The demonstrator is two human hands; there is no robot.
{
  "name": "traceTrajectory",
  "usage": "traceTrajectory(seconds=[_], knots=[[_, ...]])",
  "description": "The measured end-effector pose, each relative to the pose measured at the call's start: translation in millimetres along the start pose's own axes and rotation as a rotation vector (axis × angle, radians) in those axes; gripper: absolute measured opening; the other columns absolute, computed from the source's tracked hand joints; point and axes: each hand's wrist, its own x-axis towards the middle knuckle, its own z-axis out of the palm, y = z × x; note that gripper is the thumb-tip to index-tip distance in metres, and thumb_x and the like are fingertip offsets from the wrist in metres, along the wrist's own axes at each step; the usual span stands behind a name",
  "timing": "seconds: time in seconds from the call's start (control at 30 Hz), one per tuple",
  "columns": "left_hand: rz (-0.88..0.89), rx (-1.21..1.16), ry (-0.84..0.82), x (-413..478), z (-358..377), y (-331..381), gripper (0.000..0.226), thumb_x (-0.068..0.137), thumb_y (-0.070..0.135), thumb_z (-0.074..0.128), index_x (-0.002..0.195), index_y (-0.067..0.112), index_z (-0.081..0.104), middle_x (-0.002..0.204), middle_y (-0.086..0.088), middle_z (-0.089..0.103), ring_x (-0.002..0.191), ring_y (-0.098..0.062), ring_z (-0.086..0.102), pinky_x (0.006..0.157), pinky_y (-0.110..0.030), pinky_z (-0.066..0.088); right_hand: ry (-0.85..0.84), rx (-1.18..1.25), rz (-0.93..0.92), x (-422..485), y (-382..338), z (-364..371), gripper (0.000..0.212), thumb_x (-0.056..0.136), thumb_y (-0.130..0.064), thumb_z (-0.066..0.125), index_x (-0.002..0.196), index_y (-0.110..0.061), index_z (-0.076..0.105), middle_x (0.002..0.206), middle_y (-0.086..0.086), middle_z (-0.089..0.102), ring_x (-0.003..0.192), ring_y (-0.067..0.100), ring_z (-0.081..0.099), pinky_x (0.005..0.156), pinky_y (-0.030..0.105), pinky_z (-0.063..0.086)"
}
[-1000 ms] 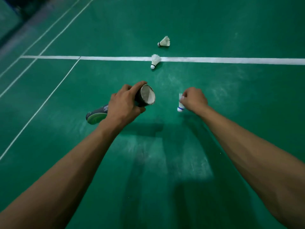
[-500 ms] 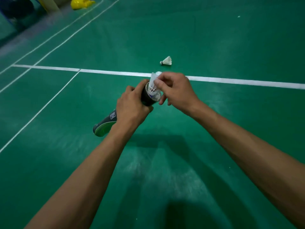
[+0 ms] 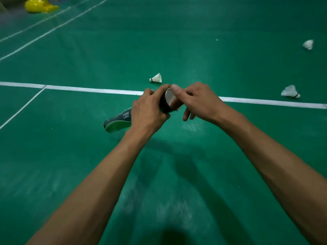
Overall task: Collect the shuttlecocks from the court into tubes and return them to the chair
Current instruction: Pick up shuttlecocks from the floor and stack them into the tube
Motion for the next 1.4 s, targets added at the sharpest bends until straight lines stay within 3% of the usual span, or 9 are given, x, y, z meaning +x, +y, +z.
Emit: traceTrajectory(seconds=[0.17,0.27,0.47,0.6,0.77,0.87,1.0,1.1,1.4], knots=[[-0.013,-0.069,0.025,5.0,6.2,-22.6,0.089,0.070,0.036,0.087,0.148,0.047,0.044,0.122,-0.009,0.058,0.106,-0.037,0.061,0.090,-0.044,0.049,-0.142,0.095,0.148,-6.0,-8.2,13.2,0.038,0.105,-0.047,0.047,0.111,-0.020,0.072,0.122,0.005,0.069,0.059,0.030,0.074,0.059,0.044,0.062],[-0.003,-0.114,0.024,8.9,6.8,-26.3,0.089,0.070,0.036,0.086,0.148,0.048,0.044,0.120,-0.009,0.057,0.107,-0.036,0.059,0.091,-0.045,0.050,-0.219,0.015,0.191,-4.3,-19.0,18.6,0.040,0.105,-0.050,0.044,0.124,-0.024,0.067,0.130,0.005,0.063,0.060,0.030,0.075,0.062,0.043,0.062],[0.050,-0.202,0.066,13.0,-2.7,-33.2,0.080,0.075,0.037,0.081,0.147,0.045,0.048,0.119,-0.010,0.058,0.102,-0.036,0.060,0.088,-0.046,0.050,-0.259,-0.064,0.259,16.1,-45.5,35.0,0.052,0.102,-0.058,0.043,0.116,-0.014,0.066,0.121,0.010,0.066,0.059,0.033,0.074,0.063,0.037,0.061],[-0.004,-0.239,0.088,12.3,-11.4,-57.0,0.075,0.079,0.036,0.076,0.147,0.046,0.047,0.119,-0.011,0.056,0.105,-0.038,0.057,0.089,-0.046,0.049,-0.287,-0.110,0.267,26.5,-68.3,53.3,0.052,0.101,-0.059,0.046,0.119,-0.013,0.064,0.121,0.009,0.065,0.061,0.029,0.075,0.068,0.044,0.064],[-0.032,-0.312,0.133,26.0,-26.9,-54.1,0.069,0.086,0.037,0.067,0.149,0.048,0.043,0.120,-0.012,0.055,0.108,-0.036,0.054,0.093,-0.046,0.046,-0.110,-0.032,0.189,37.1,-81.8,62.3,0.037,0.104,-0.046,0.050,0.120,-0.017,0.065,0.108,0.009,0.070,0.058,0.032,0.073,0.058,0.045,0.062],[-0.015,-0.348,0.122,28.5,-31.5,-55.8,0.072,0.084,0.035,0.071,0.150,0.047,0.044,0.119,-0.011,0.055,0.108,-0.034,0.056,0.092,-0.045,0.047,-0.232,0.016,0.254,47.1,-86.4,60.0,0.044,0.104,-0.052,0.047,0.133,-0.021,0.057,0.121,0.007,0.065,0.063,0.039,0.073,0.063,0.051,0.063],[-0.014,-0.251,0.095,21.0,-30.9,-81.8,0.087,0.073,0.034,0.084,0.150,0.048,0.044,0.119,-0.009,0.056,0.110,-0.035,0.056,0.093,-0.046,0.050,-0.404,0.101,0.365,56.1,-93.5,65.7,0.051,0.102,-0.060,0.043,0.133,-0.022,0.056,0.132,0.002,0.057,0.072,0.045,0.074,0.077,0.057,0.062],[-0.047,-0.217,0.106,16.2,-28.7,-103.1,0.081,0.075,0.034,0.080,0.147,0.049,0.046,0.114,-0.009,0.056,0.102,-0.036,0.057,0.088,-0.047,0.051,-0.503,0.083,0.301,58.2,-90.3,87.6,0.047,0.102,-0.059,0.044,0.138,-0.030,0.047,0.140,0.002,0.051,0.071,0.044,0.074,0.076,0.057,0.062],[-0.019,-0.117,0.045,5.0,-13.5,-132.2,0.076,0.077,0.033,0.076,0.147,0.045,0.050,0.110,-0.007,0.057,0.096,-0.034,0.058,0.081,-0.040,0.045,-0.615,0.124,0.269,68.7,-58.4,120.2,0.051,0.102,-0.057,0.045,0.138,-0.021,0.048,0.141,0.003,0.049,0.067,0.041,0.074,0.073,0.052,0.063]])
